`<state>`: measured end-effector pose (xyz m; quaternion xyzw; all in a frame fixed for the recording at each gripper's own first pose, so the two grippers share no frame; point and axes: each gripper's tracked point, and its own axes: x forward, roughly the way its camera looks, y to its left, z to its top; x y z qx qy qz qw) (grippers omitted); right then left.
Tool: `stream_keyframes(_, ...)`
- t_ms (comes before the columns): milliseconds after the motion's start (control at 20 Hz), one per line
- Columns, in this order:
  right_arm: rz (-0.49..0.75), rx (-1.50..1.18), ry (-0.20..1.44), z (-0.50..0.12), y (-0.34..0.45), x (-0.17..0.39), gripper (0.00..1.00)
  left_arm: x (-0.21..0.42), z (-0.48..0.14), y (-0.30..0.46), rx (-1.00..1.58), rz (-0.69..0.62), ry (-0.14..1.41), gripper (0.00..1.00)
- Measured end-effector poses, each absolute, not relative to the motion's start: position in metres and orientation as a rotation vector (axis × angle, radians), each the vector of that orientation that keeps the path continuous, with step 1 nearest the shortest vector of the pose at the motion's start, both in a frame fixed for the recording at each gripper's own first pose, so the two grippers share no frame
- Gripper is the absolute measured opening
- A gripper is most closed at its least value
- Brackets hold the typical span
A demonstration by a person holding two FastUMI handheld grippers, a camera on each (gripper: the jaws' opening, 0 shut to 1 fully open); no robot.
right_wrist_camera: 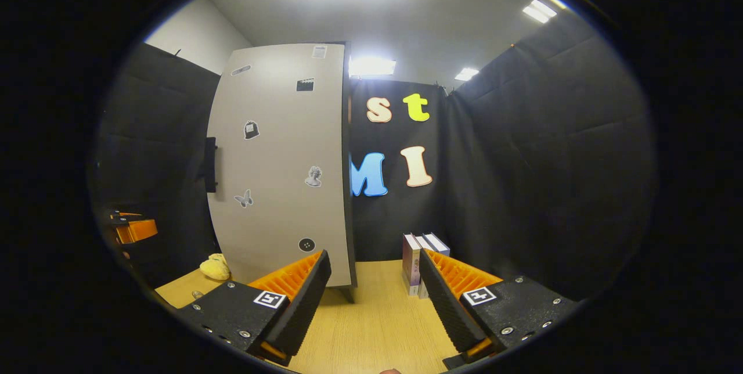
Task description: Open the cabinet door with the right hand, grasp the bottle in the cabinet with the left hand and place it on the coaster, then close the cabinet door with the right hand.
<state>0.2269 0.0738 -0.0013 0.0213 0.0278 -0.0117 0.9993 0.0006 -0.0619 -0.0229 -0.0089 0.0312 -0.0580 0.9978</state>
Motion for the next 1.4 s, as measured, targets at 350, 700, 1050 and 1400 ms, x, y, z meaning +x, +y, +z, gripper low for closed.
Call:
stream_keyframes(350, -0.023, 0.030, 0.038, 0.007, 0.079, 0.237, 0.94, 0.005, -0.023, -0.060, -0.019, -0.103, 0.062, 0.84)
stream_keyframes(700, -0.021, 0.025, 0.032, 0.009, 0.085, 0.244, 0.94, 0.011, -0.025, -0.056, -0.018, -0.089, 0.062, 0.88)
stream_keyframes(1050, -0.020, 0.029, 0.022, 0.011, 0.089, 0.247, 0.91, 0.019, -0.027, -0.052, -0.010, -0.089, 0.058, 0.84)
stream_keyframes(1400, -0.026, 0.028, 0.009, 0.015, 0.091, 0.246, 0.94, 0.019, -0.027, -0.047, -0.013, -0.090, 0.056, 0.88)
